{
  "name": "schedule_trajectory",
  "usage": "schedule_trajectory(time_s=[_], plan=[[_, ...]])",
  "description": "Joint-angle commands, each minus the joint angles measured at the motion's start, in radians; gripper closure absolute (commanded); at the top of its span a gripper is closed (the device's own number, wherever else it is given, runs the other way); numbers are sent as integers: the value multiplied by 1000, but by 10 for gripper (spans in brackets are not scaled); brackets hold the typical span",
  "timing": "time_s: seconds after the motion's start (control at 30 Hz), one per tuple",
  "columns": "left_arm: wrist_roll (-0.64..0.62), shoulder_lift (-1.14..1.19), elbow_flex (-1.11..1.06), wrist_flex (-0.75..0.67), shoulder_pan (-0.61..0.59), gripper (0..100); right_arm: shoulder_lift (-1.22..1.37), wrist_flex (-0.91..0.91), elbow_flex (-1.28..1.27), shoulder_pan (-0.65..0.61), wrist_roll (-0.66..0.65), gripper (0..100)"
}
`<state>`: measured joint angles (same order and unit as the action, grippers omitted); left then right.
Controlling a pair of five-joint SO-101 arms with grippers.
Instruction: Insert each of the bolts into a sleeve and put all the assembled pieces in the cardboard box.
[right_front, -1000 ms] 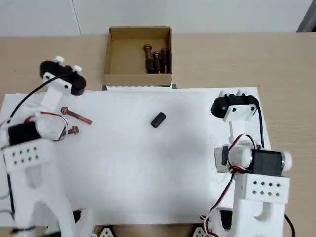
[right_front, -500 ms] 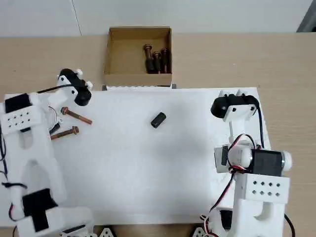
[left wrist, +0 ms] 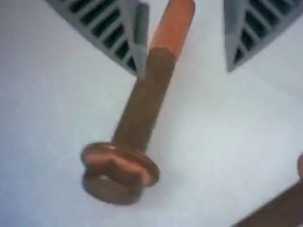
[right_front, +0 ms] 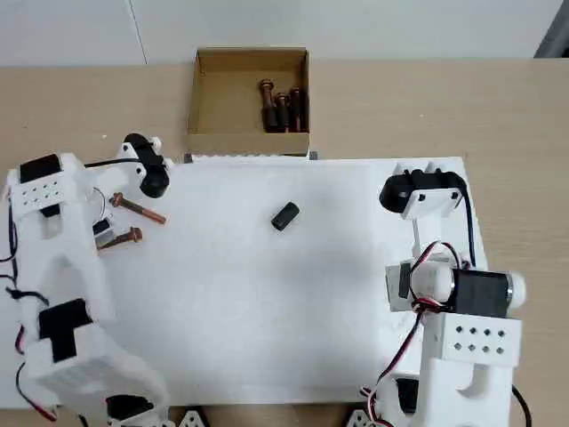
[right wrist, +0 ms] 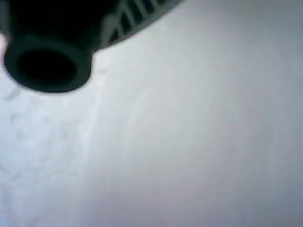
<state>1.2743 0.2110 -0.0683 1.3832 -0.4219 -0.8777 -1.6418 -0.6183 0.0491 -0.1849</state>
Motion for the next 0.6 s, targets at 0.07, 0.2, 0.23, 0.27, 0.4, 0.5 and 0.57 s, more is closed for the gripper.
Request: schedule_trajectory(time_s=[0.07, 0.2, 0.23, 0.27, 0.4, 0.5, 0.57], plan=[[31, 69, 96, 8, 25, 891, -25, 19, 5, -2, 2, 995], [31, 106, 97, 8, 40, 891, -25, 19, 5, -2, 2, 995], [31, 110, 97, 8, 40, 891, -25, 19, 5, -2, 2, 995], [31, 114, 97, 8, 41, 891, -25, 19, 5, -2, 0, 995], [31, 117, 93, 11, 41, 891, -25, 19, 5, -2, 0, 995], [31, 110, 97, 46, 49, 893, -25, 19, 5, -2, 0, 995], [31, 106, 104, 60, 54, 894, -27, 19, 5, -4, 0, 995]])
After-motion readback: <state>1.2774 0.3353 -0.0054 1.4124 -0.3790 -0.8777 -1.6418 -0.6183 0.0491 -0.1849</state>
